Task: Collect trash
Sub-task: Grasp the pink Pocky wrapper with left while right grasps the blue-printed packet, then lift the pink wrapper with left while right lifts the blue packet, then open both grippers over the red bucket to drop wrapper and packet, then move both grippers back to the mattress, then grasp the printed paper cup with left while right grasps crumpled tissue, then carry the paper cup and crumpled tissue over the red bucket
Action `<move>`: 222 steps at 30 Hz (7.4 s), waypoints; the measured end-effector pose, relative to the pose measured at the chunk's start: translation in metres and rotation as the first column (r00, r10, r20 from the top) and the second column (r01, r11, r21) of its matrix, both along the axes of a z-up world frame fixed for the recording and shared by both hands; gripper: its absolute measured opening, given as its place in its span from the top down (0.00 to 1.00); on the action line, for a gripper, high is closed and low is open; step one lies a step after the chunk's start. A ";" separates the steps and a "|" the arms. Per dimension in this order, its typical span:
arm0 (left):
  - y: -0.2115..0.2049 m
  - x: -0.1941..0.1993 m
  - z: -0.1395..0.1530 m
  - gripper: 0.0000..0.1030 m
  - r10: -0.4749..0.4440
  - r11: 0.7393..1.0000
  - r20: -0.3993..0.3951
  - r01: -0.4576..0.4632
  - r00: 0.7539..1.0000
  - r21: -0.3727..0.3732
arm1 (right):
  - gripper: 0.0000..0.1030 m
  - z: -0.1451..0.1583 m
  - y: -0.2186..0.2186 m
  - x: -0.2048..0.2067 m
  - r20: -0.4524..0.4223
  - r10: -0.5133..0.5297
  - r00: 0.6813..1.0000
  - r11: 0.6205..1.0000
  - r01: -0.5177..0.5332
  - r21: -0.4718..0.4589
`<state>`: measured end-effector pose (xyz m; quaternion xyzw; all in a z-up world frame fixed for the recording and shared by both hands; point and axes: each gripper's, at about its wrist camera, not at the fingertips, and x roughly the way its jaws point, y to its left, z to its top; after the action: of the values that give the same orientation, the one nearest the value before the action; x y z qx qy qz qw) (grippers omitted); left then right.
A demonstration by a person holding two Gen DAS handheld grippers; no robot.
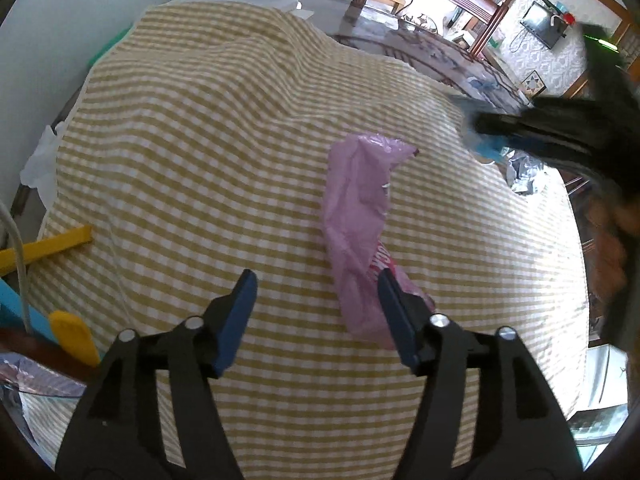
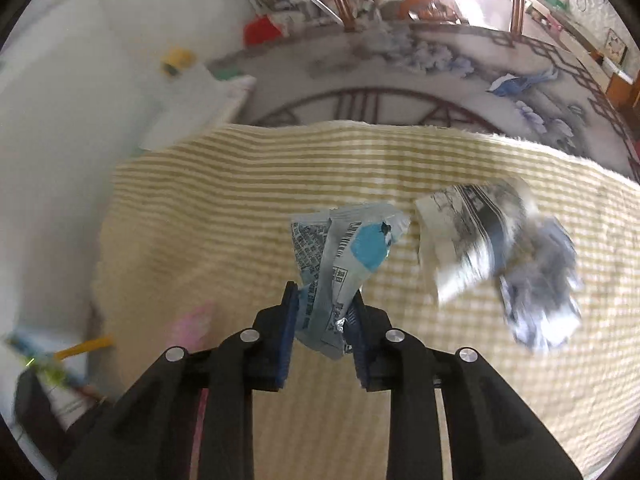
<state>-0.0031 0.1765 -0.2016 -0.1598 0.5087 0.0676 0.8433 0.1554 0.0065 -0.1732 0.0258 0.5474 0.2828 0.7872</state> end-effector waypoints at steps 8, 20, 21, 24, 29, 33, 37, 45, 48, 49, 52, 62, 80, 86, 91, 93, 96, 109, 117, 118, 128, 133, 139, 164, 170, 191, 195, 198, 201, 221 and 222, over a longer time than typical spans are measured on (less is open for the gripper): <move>-0.011 0.018 -0.010 0.39 -0.052 0.998 -0.023 0.053 0.998 0.034 | 0.77 0.036 -0.068 -0.068 0.043 -0.026 0.999 0.997 0.023 0.073; -0.034 0.031 -0.008 0.83 -0.099 0.994 -0.021 0.100 0.995 0.047 | 0.77 0.046 -0.173 -0.128 0.065 -0.230 0.971 0.970 0.223 0.097; -0.037 0.029 -0.005 0.84 -0.105 0.993 -0.013 0.106 0.994 0.045 | 0.77 0.047 -0.179 -0.132 0.075 -0.246 0.966 0.966 0.238 0.096; -0.055 0.028 0.010 0.84 -0.130 0.991 0.024 0.129 0.991 0.028 | 0.77 0.052 -0.198 -0.142 0.101 -0.303 0.948 0.950 0.293 0.102; -0.096 0.030 0.039 0.84 -0.197 0.980 0.093 0.199 0.976 -0.004 | 0.77 0.054 -0.225 -0.152 0.106 -0.377 0.920 0.922 0.363 0.134; -0.126 0.032 0.060 0.84 -0.250 0.967 0.137 0.254 0.959 -0.010 | 0.77 0.054 -0.246 -0.158 0.098 -0.422 0.901 0.901 0.405 0.155; -0.151 0.034 0.077 0.84 -0.290 0.955 0.167 0.295 0.942 -0.009 | 0.77 0.055 -0.263 -0.162 0.099 -0.450 0.888 0.887 0.431 0.164; -0.191 0.042 0.096 0.84 -0.345 0.936 0.205 0.353 0.916 -0.001 | 0.77 0.053 -0.292 -0.163 0.089 -0.476 0.875 0.872 0.457 0.174; -0.203 0.043 0.100 0.84 -0.352 0.933 0.210 0.360 0.912 0.004 | 0.77 0.052 -0.304 -0.161 0.082 -0.484 0.871 0.867 0.465 0.179; -0.206 0.043 0.101 0.84 -0.354 0.933 0.211 0.361 0.911 0.004 | 0.77 0.052 -0.308 -0.160 0.080 -0.485 0.871 0.866 0.466 0.179; -0.218 0.047 0.102 0.84 -0.357 0.931 0.211 0.365 0.910 0.001 | 0.77 0.052 -0.320 -0.156 0.077 -0.490 0.869 0.864 0.471 0.179; -0.276 0.060 0.102 0.84 -0.396 0.913 0.207 0.408 0.895 -0.014 | 0.77 0.055 -0.374 -0.150 0.076 -0.519 0.851 0.846 0.499 0.189; -0.486 0.090 0.061 0.84 -0.651 0.742 0.127 0.662 0.749 -0.103 | 0.77 0.019 -0.547 -0.158 -0.029 -0.723 0.690 0.673 0.713 0.198; -0.561 0.095 0.043 0.83 -0.743 0.654 0.085 0.747 0.664 -0.117 | 0.75 0.006 -0.593 -0.161 -0.054 -0.776 0.628 0.611 0.771 0.182; -0.581 0.100 0.039 0.42 -0.752 0.644 0.089 0.756 0.654 -0.115 | 0.52 -0.002 -0.620 -0.161 -0.064 -0.815 0.576 0.557 0.809 0.188; -0.578 0.102 0.039 0.38 -0.748 0.649 0.084 0.752 0.659 -0.113 | 0.47 -0.003 -0.626 -0.161 -0.067 -0.828 0.557 0.537 0.822 0.190; -0.563 0.106 0.040 0.35 -0.732 0.671 0.076 0.736 0.677 -0.093 | 0.45 -0.004 -0.628 -0.162 -0.078 -0.837 0.542 0.522 0.833 0.186; -0.341 0.137 0.063 0.26 -0.408 0.911 0.087 0.401 0.909 0.094 | 0.45 0.024 -0.505 -0.127 -0.127 -0.640 0.758 0.707 0.645 0.288; -0.180 0.168 0.056 0.26 -0.143 0.986 0.034 0.139 0.989 0.093 | 0.44 0.029 -0.395 -0.112 -0.136 -0.516 0.846 0.797 0.532 0.286; -0.171 0.173 0.053 0.25 -0.132 0.989 0.027 0.130 0.991 0.066 | 0.44 0.028 -0.384 -0.111 -0.141 -0.509 0.849 0.800 0.527 0.286; -0.157 0.246 0.006 0.23 -0.127 0.988 -0.089 0.118 0.988 -0.096 | 0.44 0.038 -0.275 -0.122 -0.132 -0.436 0.890 0.845 0.456 0.279; -0.167 0.261 -0.015 0.14 -0.217 0.976 -0.122 0.212 0.969 -0.055 | 0.42 0.038 -0.263 -0.126 -0.138 -0.455 0.880 0.844 0.476 0.248; -0.145 0.237 -0.001 0.18 -0.221 0.974 -0.025 0.220 0.975 -0.058 | 0.42 0.037 -0.259 -0.111 -0.123 -0.470 0.874 0.848 0.486 0.211; -0.114 0.084 0.032 0.31 -0.218 0.976 0.061 0.219 0.974 -0.014 | 0.64 -0.020 -0.112 0.038 0.029 -0.179 0.983 0.981 0.181 -0.076; -0.113 0.082 0.039 0.31 -0.211 0.977 0.078 0.213 0.974 -0.009 | 0.70 0.003 -0.131 0.013 0.051 -0.203 0.978 0.979 0.203 0.002; -0.172 0.060 0.079 0.31 -0.322 0.945 0.179 0.328 0.930 -0.006 | 0.69 0.048 -0.234 -0.118 0.084 -0.384 0.920 0.920 0.373 0.121; -0.191 0.059 0.085 0.31 -0.361 0.930 0.194 0.368 0.912 0.001 | 0.69 0.051 -0.258 -0.130 0.087 -0.438 0.895 0.896 0.426 0.129; -0.203 0.059 0.089 0.31 -0.384 0.920 0.202 0.391 0.901 0.006 | 0.69 0.051 -0.273 -0.137 0.085 -0.469 0.879 0.879 0.456 0.136; -0.215 0.058 0.092 0.31 -0.405 0.911 0.208 0.412 0.890 0.012 | 0.69 0.052 -0.285 -0.143 0.086 -0.490 0.867 0.868 0.477 0.139; -0.280 0.047 0.105 0.30 -0.447 0.892 0.227 0.450 0.865 0.043 | 0.69 0.051 -0.342 -0.158 0.080 -0.515 0.853 0.852 0.500 0.153; -0.284 0.046 0.106 0.30 -0.450 0.891 0.227 0.452 0.864 0.045 | 0.69 0.050 -0.344 -0.158 0.079 -0.516 0.853 0.852 0.501 0.154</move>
<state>0.0433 -0.1071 -0.0961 -0.0476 0.4305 -0.1528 0.8883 -0.0024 -0.3373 -0.1228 0.2033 0.4546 0.0995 0.8615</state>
